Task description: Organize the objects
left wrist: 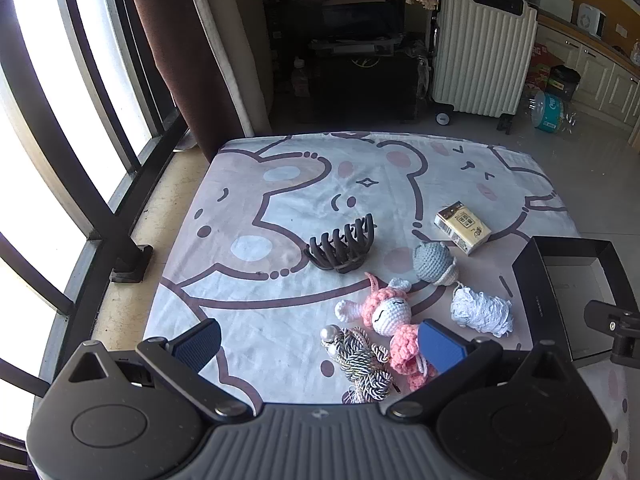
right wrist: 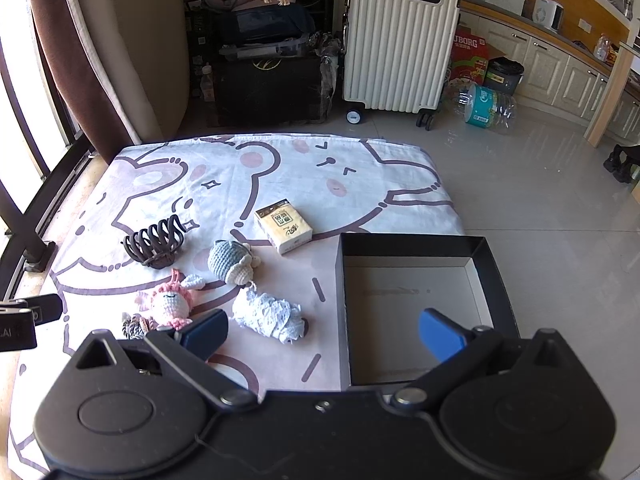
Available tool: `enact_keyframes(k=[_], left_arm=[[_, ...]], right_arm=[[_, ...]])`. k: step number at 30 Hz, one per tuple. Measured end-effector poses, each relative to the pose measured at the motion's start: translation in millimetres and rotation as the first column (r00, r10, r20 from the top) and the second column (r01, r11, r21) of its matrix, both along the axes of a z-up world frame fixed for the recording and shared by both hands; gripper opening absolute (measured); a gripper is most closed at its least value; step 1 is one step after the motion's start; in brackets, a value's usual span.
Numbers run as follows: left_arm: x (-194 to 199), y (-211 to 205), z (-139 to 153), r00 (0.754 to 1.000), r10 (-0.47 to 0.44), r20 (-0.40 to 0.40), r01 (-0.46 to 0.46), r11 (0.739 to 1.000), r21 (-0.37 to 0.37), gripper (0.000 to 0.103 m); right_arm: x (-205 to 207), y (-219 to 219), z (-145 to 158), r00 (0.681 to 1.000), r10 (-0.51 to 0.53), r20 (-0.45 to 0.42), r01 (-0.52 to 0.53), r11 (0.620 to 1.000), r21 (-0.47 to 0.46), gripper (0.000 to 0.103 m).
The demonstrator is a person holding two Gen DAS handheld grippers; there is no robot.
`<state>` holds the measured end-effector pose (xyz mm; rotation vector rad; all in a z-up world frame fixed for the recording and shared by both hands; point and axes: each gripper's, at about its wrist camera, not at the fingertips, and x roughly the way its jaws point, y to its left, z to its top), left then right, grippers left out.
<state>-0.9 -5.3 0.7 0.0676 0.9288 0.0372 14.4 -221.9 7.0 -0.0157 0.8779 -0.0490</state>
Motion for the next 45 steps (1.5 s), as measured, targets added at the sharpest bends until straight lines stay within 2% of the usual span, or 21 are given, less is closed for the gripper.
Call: enact_keyframes(k=[45], left_arm=[[-1.1, -0.7, -1.9, 1.000, -0.006, -0.004, 0.006, 1.000, -0.010, 0.103]], right_arm=[[-0.9, 3.4, 5.7, 1.000, -0.003, 0.004, 0.003, 1.000, -0.014, 0.103]])
